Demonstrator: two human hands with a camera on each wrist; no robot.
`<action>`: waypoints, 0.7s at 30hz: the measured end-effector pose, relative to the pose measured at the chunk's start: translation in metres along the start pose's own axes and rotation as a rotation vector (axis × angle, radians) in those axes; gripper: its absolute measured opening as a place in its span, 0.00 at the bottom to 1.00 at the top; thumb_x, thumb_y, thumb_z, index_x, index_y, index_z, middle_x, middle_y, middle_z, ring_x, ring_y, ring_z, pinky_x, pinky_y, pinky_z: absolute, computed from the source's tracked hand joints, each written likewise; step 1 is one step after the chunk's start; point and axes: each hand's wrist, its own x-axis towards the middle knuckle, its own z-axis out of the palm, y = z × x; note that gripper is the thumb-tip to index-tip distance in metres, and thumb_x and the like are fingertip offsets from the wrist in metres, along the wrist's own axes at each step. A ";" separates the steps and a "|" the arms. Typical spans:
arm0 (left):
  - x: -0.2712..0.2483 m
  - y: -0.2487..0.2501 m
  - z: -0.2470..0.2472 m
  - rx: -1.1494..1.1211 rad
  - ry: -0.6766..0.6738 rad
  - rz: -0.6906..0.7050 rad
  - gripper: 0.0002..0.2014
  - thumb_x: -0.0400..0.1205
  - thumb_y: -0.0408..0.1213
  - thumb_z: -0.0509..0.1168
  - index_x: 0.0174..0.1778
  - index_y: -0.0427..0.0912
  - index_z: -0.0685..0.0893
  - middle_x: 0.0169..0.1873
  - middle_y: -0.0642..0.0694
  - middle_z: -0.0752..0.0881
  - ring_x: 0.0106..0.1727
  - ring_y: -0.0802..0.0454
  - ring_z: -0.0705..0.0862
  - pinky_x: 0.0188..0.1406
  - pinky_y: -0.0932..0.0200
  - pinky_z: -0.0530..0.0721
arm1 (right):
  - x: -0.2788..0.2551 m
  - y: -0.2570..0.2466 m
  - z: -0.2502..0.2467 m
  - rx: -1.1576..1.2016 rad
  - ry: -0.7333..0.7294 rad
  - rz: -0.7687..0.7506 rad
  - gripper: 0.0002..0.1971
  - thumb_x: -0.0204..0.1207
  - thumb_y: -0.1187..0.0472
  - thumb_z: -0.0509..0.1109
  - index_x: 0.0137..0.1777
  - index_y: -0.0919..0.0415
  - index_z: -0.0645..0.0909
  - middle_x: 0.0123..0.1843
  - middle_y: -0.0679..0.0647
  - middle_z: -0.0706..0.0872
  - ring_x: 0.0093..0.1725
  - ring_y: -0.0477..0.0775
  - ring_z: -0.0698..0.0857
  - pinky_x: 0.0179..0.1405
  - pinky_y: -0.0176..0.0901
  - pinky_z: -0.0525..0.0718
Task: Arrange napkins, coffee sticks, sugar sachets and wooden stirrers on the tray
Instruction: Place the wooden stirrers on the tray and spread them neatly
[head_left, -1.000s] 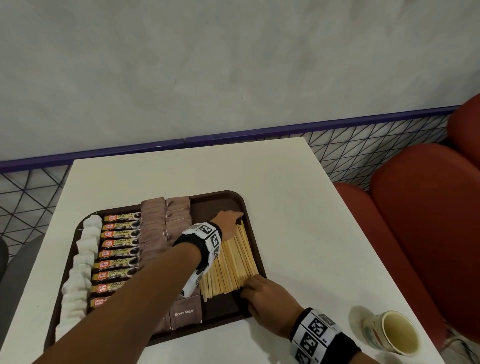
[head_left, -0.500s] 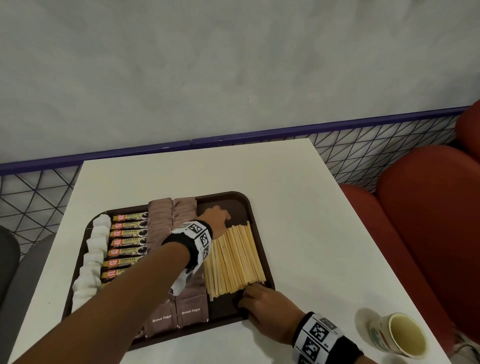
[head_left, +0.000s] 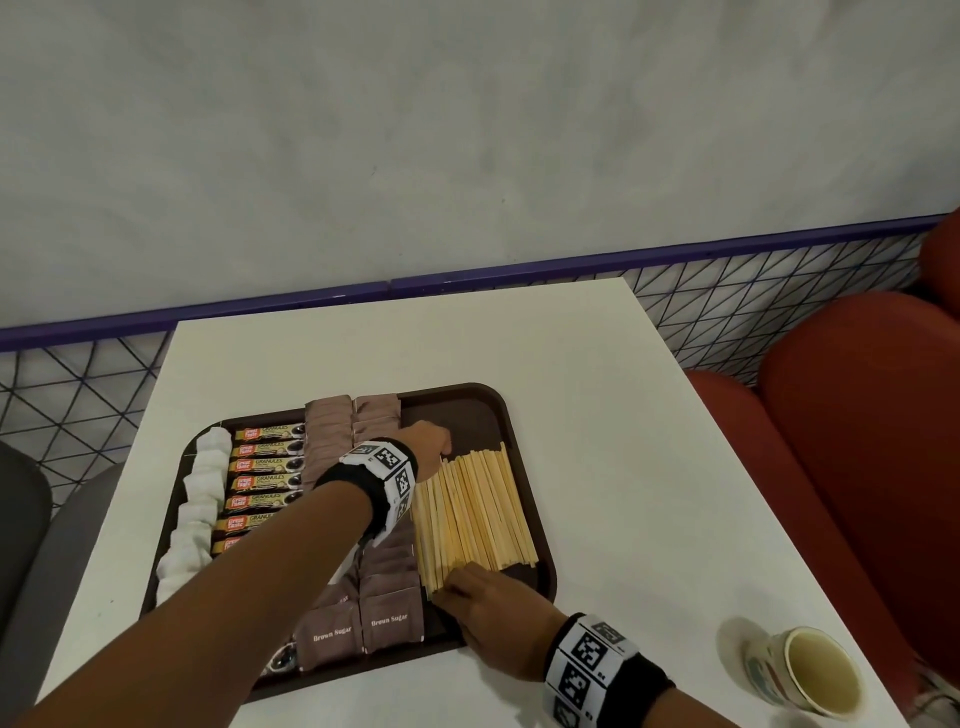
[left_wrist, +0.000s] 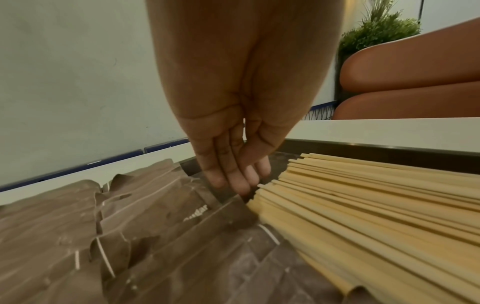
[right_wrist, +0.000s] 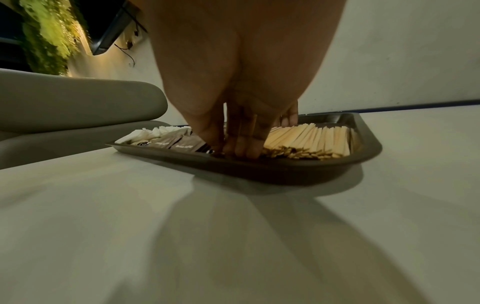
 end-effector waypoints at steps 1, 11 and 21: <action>0.000 0.001 0.000 0.011 -0.013 0.000 0.19 0.83 0.23 0.52 0.70 0.35 0.75 0.69 0.37 0.76 0.68 0.41 0.77 0.66 0.54 0.76 | 0.000 0.000 0.000 0.000 -0.013 -0.001 0.22 0.80 0.66 0.57 0.74 0.67 0.68 0.65 0.65 0.73 0.64 0.64 0.72 0.64 0.55 0.75; 0.007 0.002 0.009 -0.037 0.026 0.031 0.20 0.82 0.25 0.54 0.70 0.38 0.75 0.67 0.38 0.73 0.68 0.42 0.76 0.68 0.54 0.73 | -0.003 0.011 0.007 -0.084 0.203 0.049 0.13 0.66 0.56 0.73 0.51 0.51 0.83 0.50 0.47 0.83 0.48 0.46 0.82 0.43 0.35 0.86; 0.008 0.002 0.016 -0.128 0.059 0.035 0.19 0.84 0.25 0.52 0.70 0.37 0.76 0.69 0.38 0.75 0.69 0.43 0.76 0.68 0.56 0.73 | -0.006 0.025 0.004 -0.061 0.319 0.191 0.24 0.57 0.62 0.77 0.55 0.52 0.80 0.52 0.47 0.83 0.50 0.47 0.84 0.46 0.35 0.86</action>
